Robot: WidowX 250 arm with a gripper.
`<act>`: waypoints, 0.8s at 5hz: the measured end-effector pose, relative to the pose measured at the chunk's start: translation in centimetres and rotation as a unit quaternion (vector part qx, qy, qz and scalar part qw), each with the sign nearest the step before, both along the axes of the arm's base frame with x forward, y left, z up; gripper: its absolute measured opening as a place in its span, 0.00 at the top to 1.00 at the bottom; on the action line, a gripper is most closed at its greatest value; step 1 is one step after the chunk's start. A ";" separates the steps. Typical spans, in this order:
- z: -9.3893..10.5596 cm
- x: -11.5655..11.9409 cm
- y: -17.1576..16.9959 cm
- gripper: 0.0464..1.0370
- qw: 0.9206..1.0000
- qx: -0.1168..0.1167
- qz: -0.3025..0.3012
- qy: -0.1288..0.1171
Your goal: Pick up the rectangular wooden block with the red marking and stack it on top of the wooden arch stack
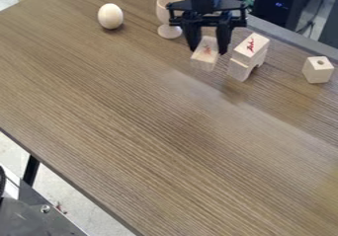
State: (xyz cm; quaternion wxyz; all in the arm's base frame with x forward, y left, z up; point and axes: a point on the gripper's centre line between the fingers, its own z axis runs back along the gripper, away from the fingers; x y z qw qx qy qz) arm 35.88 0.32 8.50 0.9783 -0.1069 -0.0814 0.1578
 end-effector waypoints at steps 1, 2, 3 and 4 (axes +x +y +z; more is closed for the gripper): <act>1.1 0.9 -1.2 0.49 1.000 -0.008 -0.017 -0.019; 2.2 2.8 -3.1 0.49 0.998 -0.007 -0.056 -0.040; 1.4 4.4 -4.7 0.49 0.996 -0.015 -0.083 -0.027; 1.3 5.8 -5.1 0.49 0.994 -0.016 -0.103 -0.022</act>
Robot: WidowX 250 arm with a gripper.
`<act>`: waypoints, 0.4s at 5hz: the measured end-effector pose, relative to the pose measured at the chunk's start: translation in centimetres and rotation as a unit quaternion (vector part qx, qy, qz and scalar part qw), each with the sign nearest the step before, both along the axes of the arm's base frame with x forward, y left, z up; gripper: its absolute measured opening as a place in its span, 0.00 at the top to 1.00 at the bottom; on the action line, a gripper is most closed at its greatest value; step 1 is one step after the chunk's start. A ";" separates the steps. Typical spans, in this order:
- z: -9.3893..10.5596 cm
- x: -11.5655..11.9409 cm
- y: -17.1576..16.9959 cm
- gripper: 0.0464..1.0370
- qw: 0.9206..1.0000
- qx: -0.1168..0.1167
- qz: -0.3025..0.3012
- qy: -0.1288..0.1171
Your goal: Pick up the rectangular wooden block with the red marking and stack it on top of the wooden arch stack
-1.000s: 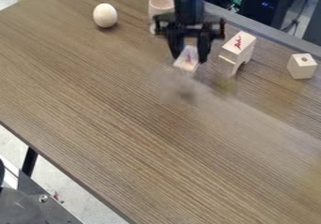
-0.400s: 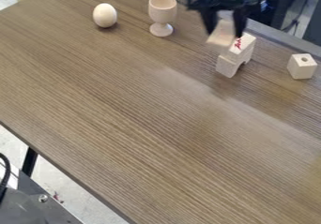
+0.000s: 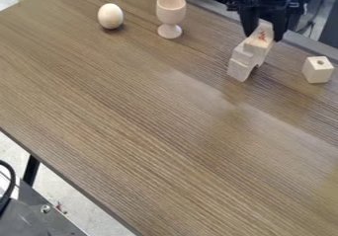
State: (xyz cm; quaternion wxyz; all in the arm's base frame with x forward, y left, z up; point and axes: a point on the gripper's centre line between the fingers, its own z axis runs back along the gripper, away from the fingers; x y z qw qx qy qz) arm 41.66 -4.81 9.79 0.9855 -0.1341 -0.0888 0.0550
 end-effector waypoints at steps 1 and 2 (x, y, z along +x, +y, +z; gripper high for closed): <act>-1.0 0.7 0.1 0.49 1.000 0.012 -0.020 0.013; -1.1 1.1 0.1 0.49 0.999 0.017 -0.030 0.010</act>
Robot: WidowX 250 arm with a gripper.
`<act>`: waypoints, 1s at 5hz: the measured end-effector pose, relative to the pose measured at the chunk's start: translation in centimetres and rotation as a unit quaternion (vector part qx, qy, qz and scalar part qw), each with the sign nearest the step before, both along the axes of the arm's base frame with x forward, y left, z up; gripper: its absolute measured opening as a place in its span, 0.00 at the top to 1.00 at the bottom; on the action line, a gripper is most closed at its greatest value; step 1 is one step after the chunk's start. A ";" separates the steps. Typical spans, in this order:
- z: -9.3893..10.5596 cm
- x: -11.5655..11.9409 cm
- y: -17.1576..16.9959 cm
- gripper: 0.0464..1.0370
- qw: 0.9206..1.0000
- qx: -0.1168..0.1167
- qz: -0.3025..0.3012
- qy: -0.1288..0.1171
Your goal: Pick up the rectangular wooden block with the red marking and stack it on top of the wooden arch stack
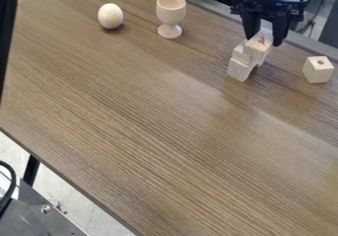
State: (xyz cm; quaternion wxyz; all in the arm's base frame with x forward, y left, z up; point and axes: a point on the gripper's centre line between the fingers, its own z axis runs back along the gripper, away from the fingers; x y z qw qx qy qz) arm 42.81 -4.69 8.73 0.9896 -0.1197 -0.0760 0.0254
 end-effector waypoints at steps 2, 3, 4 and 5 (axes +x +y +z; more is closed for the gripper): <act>0.2 0.5 0.4 0.49 1.000 -0.001 0.005 -0.014; 0.2 0.7 0.6 0.49 1.000 -0.001 0.006 -0.020; 0.2 0.8 0.7 0.49 1.000 -0.001 0.007 -0.023; -0.4 1.1 0.8 0.49 1.000 0.000 0.008 -0.019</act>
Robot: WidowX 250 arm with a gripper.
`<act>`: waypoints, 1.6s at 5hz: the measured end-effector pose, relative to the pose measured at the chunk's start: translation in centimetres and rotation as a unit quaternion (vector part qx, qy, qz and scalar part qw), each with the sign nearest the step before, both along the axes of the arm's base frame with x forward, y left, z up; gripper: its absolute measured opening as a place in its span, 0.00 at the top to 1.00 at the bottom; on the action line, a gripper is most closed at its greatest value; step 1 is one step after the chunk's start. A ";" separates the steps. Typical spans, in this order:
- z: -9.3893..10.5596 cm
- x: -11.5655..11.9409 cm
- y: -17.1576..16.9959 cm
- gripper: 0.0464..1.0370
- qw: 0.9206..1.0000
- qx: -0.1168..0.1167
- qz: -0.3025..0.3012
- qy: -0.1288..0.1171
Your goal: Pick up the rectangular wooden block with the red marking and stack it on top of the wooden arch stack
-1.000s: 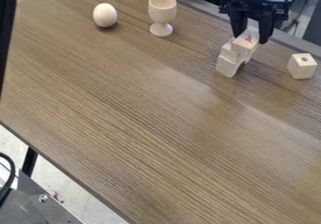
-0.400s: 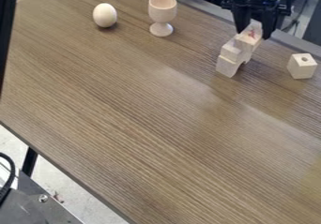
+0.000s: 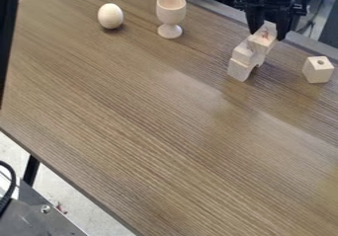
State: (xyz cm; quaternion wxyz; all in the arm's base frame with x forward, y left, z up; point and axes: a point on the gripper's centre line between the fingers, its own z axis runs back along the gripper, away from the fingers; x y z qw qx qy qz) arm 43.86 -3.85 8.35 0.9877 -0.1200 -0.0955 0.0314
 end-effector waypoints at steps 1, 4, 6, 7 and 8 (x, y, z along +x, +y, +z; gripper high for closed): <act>0.1 0.4 0.4 0.49 1.000 0.000 0.003 -0.001; -0.3 1.1 1.9 0.49 1.000 0.002 0.015 0.002; -1.3 1.0 2.4 0.12 1.000 0.006 0.018 0.025; -1.3 0.9 2.4 0.03 0.999 0.009 0.018 0.027; -1.3 0.9 2.3 0.04 0.999 0.008 0.018 0.028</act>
